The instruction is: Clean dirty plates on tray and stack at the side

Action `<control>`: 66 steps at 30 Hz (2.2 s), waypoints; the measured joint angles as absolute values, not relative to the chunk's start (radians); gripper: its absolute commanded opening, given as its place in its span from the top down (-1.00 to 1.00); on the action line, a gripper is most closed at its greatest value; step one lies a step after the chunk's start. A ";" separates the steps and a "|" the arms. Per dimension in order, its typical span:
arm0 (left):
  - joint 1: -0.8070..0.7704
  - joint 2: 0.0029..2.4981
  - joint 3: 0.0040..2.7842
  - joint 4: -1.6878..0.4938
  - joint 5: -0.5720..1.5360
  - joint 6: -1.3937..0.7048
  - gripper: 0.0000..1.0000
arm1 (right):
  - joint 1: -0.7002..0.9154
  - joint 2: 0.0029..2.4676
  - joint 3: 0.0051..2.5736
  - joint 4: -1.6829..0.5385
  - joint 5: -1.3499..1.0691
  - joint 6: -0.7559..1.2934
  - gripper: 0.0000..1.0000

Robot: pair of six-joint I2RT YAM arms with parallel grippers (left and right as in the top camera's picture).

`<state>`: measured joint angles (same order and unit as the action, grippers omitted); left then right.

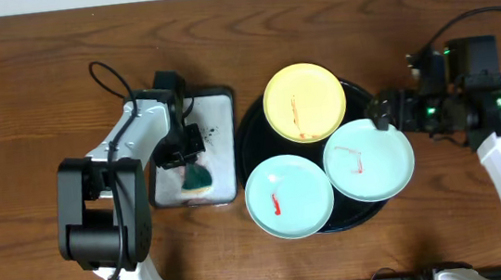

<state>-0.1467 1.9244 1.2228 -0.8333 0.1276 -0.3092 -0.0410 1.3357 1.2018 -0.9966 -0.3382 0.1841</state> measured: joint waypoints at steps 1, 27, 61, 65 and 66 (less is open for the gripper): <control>-0.146 1.924 1.224 -0.841 0.129 -0.309 0.67 | -0.062 1.347 1.202 -1.006 -0.346 0.184 -0.98; -0.144 1.777 1.030 -0.721 0.151 -0.390 0.85 | -0.164 1.388 1.051 -1.053 -0.370 0.044 -0.96; -0.313 1.478 1.279 -0.962 0.198 -0.362 0.85 | -0.148 1.390 0.897 -0.841 -0.134 0.206 -0.43; -0.368 1.478 1.279 -0.898 0.221 -0.363 0.86 | -0.159 1.445 0.900 -0.814 -0.110 0.224 -0.26; -0.379 1.478 1.279 -0.886 0.227 -0.365 0.85 | -0.159 1.465 0.901 -0.811 -0.108 0.226 -0.08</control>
<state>-0.3786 1.4780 1.2789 -0.8864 0.2272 -0.3653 -0.1589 1.4651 0.9012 -0.8112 -0.1078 0.2264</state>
